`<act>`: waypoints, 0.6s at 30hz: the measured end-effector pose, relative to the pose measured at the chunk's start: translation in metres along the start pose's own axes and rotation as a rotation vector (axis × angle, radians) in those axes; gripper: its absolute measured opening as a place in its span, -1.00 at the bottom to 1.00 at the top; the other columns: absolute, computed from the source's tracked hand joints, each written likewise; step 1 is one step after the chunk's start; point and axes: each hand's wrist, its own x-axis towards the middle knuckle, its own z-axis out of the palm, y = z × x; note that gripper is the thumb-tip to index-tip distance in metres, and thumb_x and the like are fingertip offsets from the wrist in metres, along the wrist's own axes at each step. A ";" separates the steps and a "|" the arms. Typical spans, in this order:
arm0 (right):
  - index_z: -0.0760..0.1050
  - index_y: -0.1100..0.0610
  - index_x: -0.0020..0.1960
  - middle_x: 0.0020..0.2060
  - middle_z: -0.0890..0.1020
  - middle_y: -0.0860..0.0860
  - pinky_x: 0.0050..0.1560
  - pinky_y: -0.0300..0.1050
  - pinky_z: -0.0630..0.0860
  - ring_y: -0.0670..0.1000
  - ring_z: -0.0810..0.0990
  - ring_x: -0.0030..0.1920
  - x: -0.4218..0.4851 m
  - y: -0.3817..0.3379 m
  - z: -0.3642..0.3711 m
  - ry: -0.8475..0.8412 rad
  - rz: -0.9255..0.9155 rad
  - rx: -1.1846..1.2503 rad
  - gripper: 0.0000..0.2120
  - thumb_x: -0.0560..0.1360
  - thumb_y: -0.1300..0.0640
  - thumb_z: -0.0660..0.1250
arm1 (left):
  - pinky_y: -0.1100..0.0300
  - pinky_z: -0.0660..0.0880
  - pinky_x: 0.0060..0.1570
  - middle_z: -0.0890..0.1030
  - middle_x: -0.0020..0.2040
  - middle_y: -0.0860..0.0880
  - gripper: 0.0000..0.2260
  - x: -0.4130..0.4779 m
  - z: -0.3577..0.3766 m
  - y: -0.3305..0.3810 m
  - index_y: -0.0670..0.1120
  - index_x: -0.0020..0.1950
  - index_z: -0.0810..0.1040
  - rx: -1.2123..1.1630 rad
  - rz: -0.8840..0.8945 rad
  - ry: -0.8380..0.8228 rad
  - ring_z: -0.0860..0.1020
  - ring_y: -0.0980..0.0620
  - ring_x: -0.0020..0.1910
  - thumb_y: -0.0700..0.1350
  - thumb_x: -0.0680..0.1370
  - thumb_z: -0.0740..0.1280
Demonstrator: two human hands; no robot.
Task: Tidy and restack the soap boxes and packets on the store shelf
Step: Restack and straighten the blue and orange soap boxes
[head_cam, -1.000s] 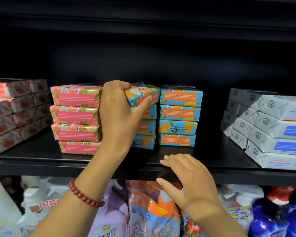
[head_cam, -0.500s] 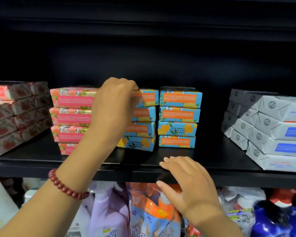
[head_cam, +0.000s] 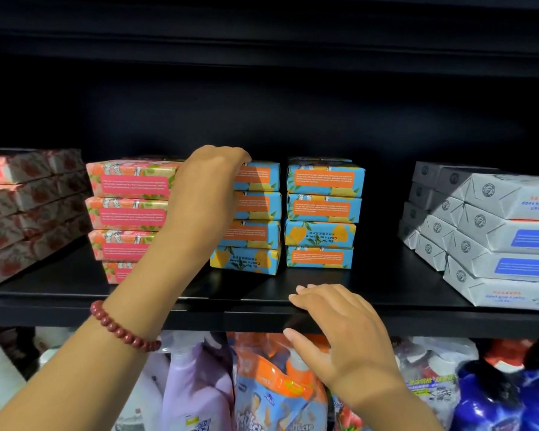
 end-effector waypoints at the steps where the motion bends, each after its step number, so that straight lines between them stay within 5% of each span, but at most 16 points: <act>1: 0.62 0.01 -0.01 -0.07 0.65 -0.13 -0.02 -0.08 0.55 -0.08 0.64 -0.04 0.000 0.000 0.000 -0.004 0.000 0.005 -0.65 0.25 -0.07 0.48 | 0.01 0.47 -0.07 0.61 0.02 -0.14 -0.66 0.001 0.000 0.000 -0.14 0.19 0.56 -0.001 0.000 -0.008 0.54 -0.16 0.05 -0.41 0.47 0.30; 6: 0.63 0.01 -0.01 -0.07 0.65 -0.13 -0.02 -0.10 0.55 -0.09 0.64 -0.03 0.000 -0.002 -0.003 -0.040 0.017 0.025 -0.65 0.25 -0.08 0.42 | 0.04 0.45 0.02 0.59 0.10 -0.14 -0.69 -0.004 0.002 0.003 -0.18 0.23 0.51 -0.027 -0.003 -0.030 0.52 -0.13 0.13 -0.36 0.50 0.28; 11: 0.62 0.04 0.02 -0.04 0.64 -0.13 0.01 -0.14 0.55 -0.10 0.60 0.01 0.004 -0.001 -0.012 -0.067 0.049 0.178 -0.65 0.36 -0.15 0.33 | 0.23 0.33 0.19 0.59 0.14 -0.16 -0.79 -0.042 -0.001 -0.001 -0.24 0.14 0.55 -0.146 0.162 0.138 0.52 -0.12 0.16 -0.24 0.52 0.30; 14: 0.59 0.11 0.07 0.01 0.60 -0.10 0.12 -0.25 0.43 -0.11 0.52 0.07 0.022 0.008 -0.026 0.092 0.089 0.302 -0.70 0.41 -0.01 0.38 | 0.13 0.45 0.05 0.63 0.01 -0.11 -0.84 -0.081 0.009 0.001 -0.23 0.03 0.60 -0.240 0.242 0.102 0.57 -0.11 0.02 -0.21 0.50 0.32; 18: 0.50 0.21 0.19 0.13 0.55 0.05 0.23 -0.35 0.24 0.01 0.45 0.19 0.074 0.033 -0.046 0.250 0.092 0.108 -0.63 0.43 0.10 0.41 | 0.03 0.51 -0.30 0.62 -0.22 -0.02 -0.75 -0.114 0.024 -0.001 -0.13 -0.19 0.62 -0.200 0.194 -0.051 0.59 -0.07 -0.21 -0.03 0.53 0.24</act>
